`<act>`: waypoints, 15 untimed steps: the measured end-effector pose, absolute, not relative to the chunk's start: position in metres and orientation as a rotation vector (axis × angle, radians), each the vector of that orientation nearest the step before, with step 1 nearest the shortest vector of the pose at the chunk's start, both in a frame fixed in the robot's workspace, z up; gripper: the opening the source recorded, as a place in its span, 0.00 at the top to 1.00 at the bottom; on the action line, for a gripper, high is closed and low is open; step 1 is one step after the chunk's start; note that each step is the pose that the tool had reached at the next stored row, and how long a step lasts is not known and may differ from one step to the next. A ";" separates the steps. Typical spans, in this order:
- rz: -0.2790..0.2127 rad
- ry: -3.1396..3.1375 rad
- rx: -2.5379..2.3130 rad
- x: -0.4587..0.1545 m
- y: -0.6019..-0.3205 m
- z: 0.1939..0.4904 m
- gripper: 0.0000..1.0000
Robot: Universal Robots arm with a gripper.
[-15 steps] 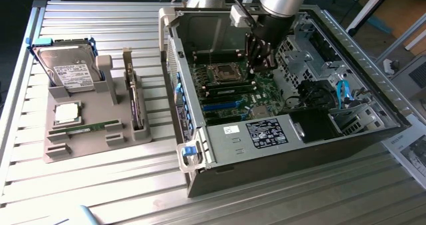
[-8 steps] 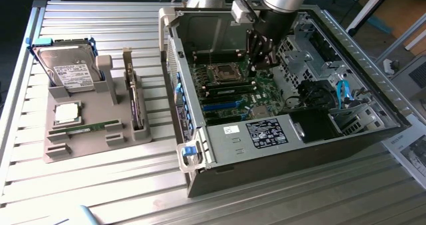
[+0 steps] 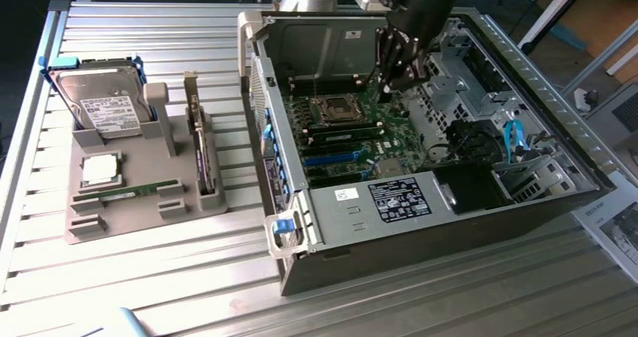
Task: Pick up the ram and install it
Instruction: 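Press down the ram until it locks into place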
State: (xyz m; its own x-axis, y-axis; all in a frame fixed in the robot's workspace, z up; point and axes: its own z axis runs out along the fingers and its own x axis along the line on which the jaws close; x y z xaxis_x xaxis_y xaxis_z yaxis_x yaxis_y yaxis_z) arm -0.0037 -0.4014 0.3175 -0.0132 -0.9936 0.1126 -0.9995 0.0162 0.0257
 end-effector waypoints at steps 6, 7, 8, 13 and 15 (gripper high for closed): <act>0.108 -2.159 2.127 -0.004 -0.401 0.331 0.89; 0.109 -2.159 2.127 -0.004 -0.401 0.331 0.89; 0.109 -2.159 2.127 -0.004 -0.401 0.331 0.89; 0.109 -2.159 2.127 -0.004 -0.401 0.331 0.89; 0.109 -2.159 2.127 -0.004 -0.401 0.331 0.89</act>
State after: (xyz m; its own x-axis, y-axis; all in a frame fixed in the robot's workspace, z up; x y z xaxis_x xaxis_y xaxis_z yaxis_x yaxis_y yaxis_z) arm -0.0037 -0.4011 0.3313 -0.0133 -0.9917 0.1277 -0.9995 0.0167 0.0254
